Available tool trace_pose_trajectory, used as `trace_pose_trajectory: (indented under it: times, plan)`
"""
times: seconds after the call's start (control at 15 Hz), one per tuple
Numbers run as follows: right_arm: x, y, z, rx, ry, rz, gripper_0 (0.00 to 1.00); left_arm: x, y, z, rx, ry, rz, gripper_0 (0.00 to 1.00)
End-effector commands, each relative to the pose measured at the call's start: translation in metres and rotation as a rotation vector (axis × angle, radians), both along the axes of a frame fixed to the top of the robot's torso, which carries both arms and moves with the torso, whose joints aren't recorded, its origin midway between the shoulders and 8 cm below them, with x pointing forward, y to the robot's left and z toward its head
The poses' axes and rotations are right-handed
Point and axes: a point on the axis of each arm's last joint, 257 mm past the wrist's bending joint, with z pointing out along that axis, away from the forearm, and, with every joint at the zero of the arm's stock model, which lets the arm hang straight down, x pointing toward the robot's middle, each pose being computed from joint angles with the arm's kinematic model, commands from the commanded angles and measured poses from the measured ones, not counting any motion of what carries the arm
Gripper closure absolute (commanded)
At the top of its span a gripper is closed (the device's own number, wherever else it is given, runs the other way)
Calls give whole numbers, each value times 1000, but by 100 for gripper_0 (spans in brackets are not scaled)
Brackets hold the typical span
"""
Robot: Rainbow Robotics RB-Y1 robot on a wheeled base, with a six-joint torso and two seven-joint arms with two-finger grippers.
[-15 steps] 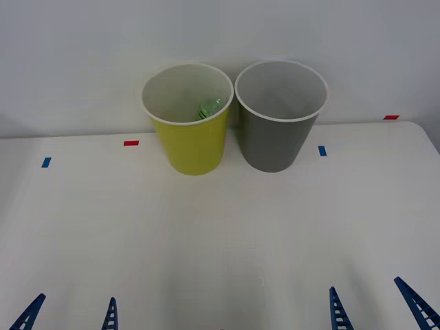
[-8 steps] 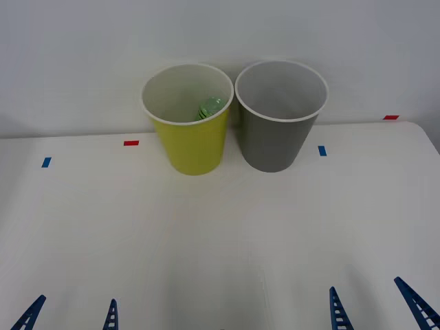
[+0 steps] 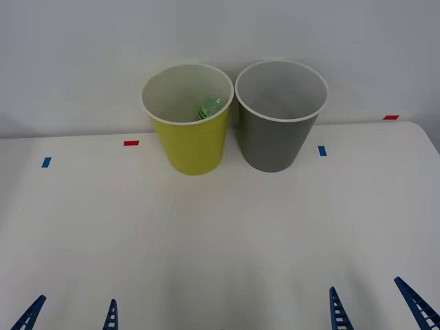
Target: Put cans in the gray bin and PET bottles in the light green bin.
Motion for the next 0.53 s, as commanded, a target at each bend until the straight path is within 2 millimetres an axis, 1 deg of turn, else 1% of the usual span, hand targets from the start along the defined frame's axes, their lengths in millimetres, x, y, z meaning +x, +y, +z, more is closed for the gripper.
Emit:
trace_pose_trajectory:
  times: [0.07,0.53]
  plan:
    - [0,0,0,0,0,0,0,0,0,0,0,0,0,0]
    - [0,0,0,0,0,0,0,0,0,0,0,0,0,0]
